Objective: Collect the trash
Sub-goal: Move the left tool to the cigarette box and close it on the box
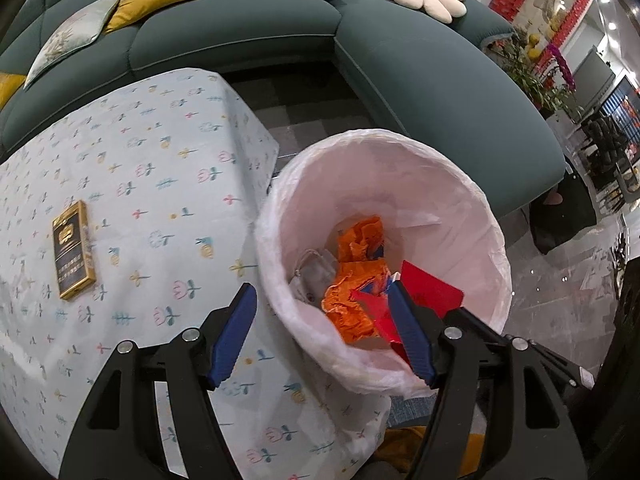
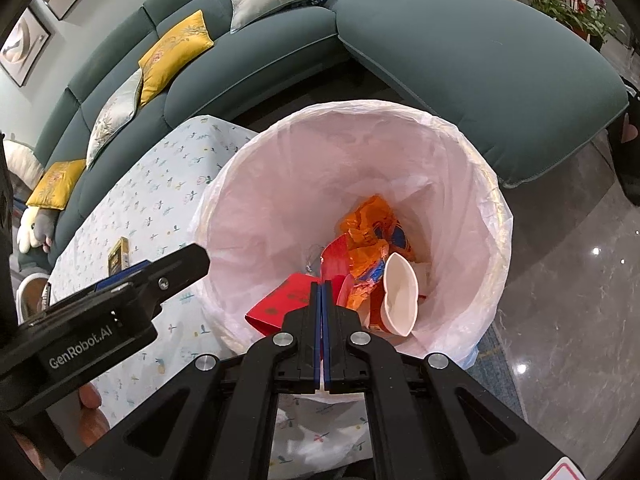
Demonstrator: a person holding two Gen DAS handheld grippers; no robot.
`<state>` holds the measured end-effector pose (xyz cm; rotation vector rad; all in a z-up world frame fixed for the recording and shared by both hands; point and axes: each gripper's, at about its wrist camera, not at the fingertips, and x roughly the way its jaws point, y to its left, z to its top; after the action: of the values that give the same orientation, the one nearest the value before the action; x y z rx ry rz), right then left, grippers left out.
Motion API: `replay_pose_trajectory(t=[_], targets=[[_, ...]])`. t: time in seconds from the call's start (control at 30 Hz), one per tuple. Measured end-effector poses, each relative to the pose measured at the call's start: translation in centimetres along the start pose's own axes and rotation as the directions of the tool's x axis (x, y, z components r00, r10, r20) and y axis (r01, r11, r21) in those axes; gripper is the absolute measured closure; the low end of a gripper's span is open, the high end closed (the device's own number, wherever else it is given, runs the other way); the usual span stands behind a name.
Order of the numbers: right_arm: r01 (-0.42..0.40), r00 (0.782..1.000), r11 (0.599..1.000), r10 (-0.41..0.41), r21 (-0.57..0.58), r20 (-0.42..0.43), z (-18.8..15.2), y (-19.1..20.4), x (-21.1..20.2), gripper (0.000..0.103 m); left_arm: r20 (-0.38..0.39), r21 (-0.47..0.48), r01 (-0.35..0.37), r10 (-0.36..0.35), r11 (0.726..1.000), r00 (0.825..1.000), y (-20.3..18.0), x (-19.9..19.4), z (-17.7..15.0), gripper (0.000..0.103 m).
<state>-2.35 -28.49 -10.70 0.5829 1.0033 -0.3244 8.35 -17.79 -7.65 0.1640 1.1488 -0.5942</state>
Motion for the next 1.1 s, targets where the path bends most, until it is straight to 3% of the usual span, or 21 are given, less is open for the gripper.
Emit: replay_pose_trajectory(t=[0.3, 0.47, 0.53, 0.6, 0.73, 0.87, 0.97, 1.1], targets=[[-0.015, 1.0, 0.999, 0.016, -0.042, 0.015, 0.0, 2.7, -1.1, 0.102, 0.014, -0.07, -0.026, 0.027, 0.997, 1.0, 4.2, -1.6, -0.9, 0.035], [-0.072, 0.997, 0.992, 0.075, -0.107, 0.027, 0.2, 6.2, -1.7, 0.102, 0.035, -0.132, -0.043, 0.049, 0.99, 0.998, 6.7, -2.8, -1.0, 0.026], [-0.104, 0.994, 0.984, 0.109, -0.143, 0.023, 0.1, 8.2, -1.6, 0.102, 0.053, -0.167, -0.075, 0.085, 0.983, 0.995, 8.4, -3.4, -0.8, 0.015], [-0.125, 0.992, 0.978, 0.129, -0.168, 0.011, 0.0, 9.9, -1.0, 0.102, 0.062, -0.198, -0.114, 0.129, 0.974, 0.99, 10.1, -3.5, -0.5, 0.013], [-0.168, 0.986, 0.964, 0.163, -0.207, -0.04, -0.7, 13.2, 1.9, 0.101, 0.021, -0.266, -0.22, 0.234, 0.939, 0.972, 15.6, -2.2, 0.4, 0.012], [-0.195, 0.98, 0.95, 0.177, -0.243, -0.095, -1.5, 16.1, 4.7, 0.101, -0.043, -0.323, -0.288, 0.29, 0.901, 0.956, 20.1, -0.4, 0.8, 0.012], [-0.212, 0.974, 0.94, 0.181, -0.265, -0.138, -2.2, 17.8, 6.5, 0.1, -0.089, -0.344, -0.308, 0.296, 0.887, 0.951, 22.3, 1.3, 1.0, 0.012], [-0.223, 0.968, 0.934, 0.18, -0.28, -0.174, -2.5, 19.4, 7.8, 0.094, -0.108, -0.347, -0.303, 0.283, 0.888, 0.953, 23.6, 2.8, 1.5, 0.014]])
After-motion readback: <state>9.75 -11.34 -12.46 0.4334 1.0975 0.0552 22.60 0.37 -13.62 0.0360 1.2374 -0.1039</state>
